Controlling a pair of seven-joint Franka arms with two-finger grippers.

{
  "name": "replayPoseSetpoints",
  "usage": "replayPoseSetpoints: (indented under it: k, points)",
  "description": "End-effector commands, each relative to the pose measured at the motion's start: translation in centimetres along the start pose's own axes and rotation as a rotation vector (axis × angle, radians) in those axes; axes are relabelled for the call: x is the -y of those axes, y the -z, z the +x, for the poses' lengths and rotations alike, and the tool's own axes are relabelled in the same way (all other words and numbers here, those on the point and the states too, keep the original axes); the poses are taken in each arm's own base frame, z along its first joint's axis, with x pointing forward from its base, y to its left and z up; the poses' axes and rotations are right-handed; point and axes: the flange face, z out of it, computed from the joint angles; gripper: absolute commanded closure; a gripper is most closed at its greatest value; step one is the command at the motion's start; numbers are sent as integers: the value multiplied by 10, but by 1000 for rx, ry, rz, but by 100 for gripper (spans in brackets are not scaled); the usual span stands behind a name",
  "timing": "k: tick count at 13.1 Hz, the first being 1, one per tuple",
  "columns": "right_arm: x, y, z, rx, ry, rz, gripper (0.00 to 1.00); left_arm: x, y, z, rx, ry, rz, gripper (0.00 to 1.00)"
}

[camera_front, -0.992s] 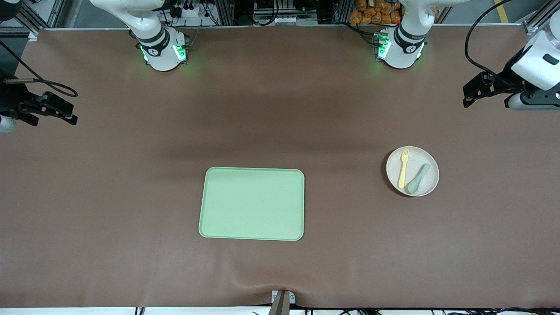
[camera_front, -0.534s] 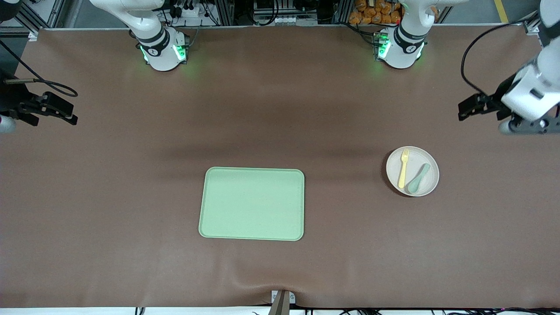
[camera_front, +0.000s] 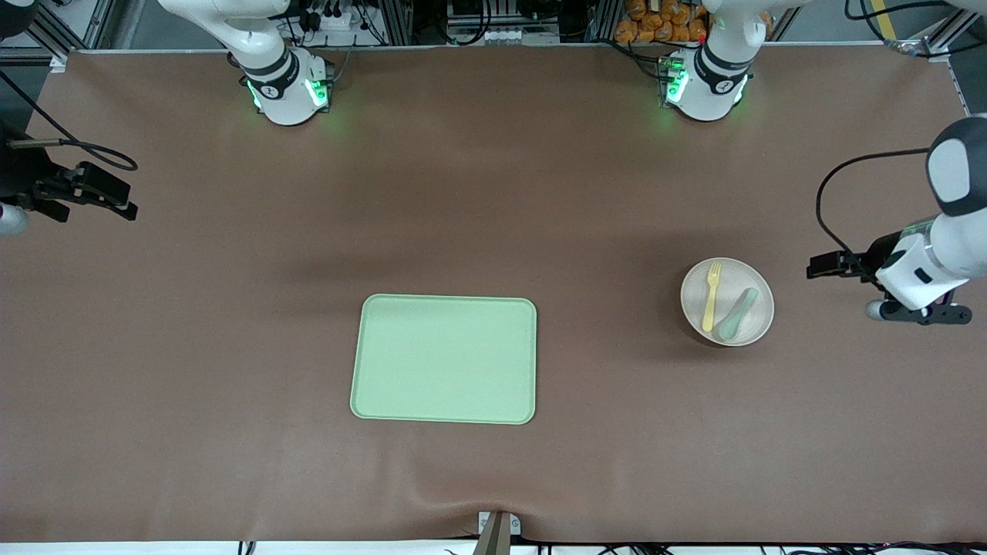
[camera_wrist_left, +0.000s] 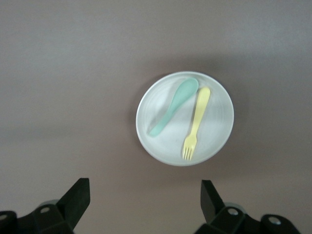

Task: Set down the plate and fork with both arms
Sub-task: 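Reach the left gripper down toward the rim of the white plate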

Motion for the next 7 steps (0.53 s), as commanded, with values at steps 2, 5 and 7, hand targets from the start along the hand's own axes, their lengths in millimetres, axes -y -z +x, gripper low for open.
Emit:
replayPoseSetpoints:
  k: [2, 5, 7]
  points:
    - [-3, 3, -1, 1, -14, 17, 0, 0, -68, -5, -60, -9, -35, 0]
    - [-3, 3, -1, 1, -14, 17, 0, 27, -126, 7, -95, -105, -28, 1]
    - [-4, 3, -1, 1, -16, 17, 0, 38, -150, 9, -101, -77, -44, 15]
